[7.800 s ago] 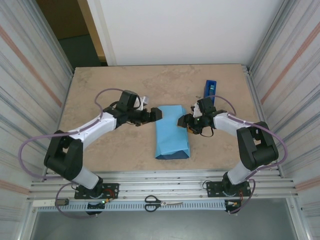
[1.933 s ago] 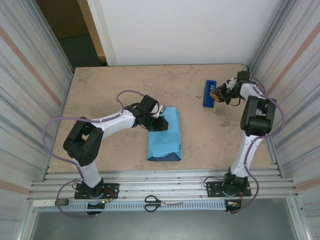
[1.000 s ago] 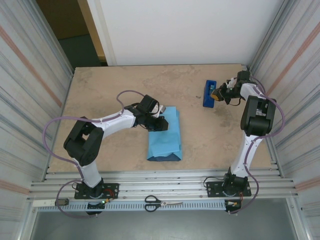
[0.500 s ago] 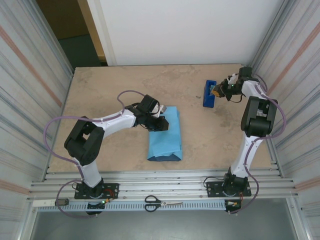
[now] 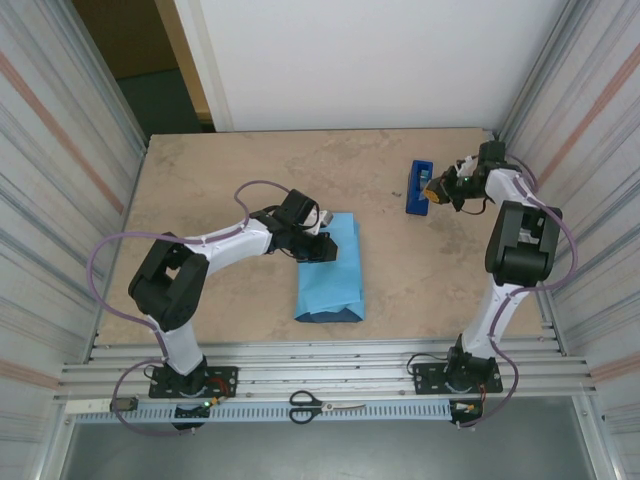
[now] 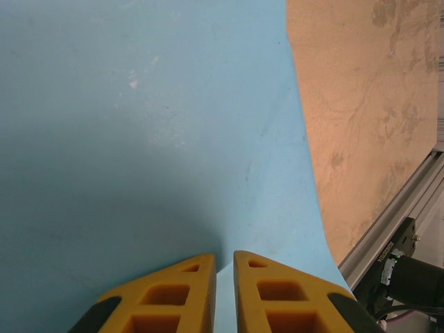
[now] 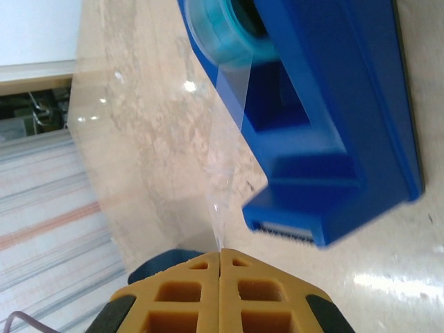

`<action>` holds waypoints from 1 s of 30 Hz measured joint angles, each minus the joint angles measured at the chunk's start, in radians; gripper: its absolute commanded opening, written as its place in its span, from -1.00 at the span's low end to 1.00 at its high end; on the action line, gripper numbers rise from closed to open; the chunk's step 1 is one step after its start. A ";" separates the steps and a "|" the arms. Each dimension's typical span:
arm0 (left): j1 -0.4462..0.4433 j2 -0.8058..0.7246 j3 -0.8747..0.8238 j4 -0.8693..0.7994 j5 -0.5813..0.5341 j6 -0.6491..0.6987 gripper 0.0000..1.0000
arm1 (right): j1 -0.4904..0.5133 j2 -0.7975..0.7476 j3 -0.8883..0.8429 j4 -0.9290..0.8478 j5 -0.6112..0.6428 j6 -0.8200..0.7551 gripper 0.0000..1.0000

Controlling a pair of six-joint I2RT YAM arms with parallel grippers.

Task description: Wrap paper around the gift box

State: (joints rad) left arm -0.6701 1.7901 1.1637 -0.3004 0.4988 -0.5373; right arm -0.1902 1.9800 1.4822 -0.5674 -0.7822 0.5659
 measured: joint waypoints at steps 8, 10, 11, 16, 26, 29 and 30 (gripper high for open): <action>0.000 0.000 0.000 0.000 0.002 0.002 -0.70 | 0.001 -0.100 -0.179 0.068 -0.003 0.022 -1.00; 0.000 0.000 0.000 0.000 0.002 0.003 -0.70 | 0.003 -0.109 -0.207 0.081 -0.003 0.029 -1.00; 0.000 0.000 0.000 0.000 0.002 0.003 -0.70 | 0.006 -0.111 -0.220 0.090 -0.003 0.031 -1.00; 0.000 0.000 0.000 0.000 0.001 0.003 -0.71 | 0.013 -0.111 -0.262 0.127 0.001 0.036 -1.00; 0.000 0.000 -0.001 0.000 0.001 0.003 -0.71 | 0.023 -0.118 -0.315 0.202 0.045 0.035 -1.00; 0.000 0.000 -0.001 0.000 0.001 0.003 -0.71 | 0.027 -0.118 -0.333 0.232 0.065 0.032 -1.00; 0.000 0.000 -0.001 0.000 0.001 0.003 -0.71 | 0.029 -0.118 -0.336 0.240 0.075 0.029 -1.00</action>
State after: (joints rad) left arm -0.6701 1.7897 1.1629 -0.3000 0.4999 -0.5343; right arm -0.1612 1.8622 1.1458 -0.3271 -0.7071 0.5953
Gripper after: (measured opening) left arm 0.145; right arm 0.062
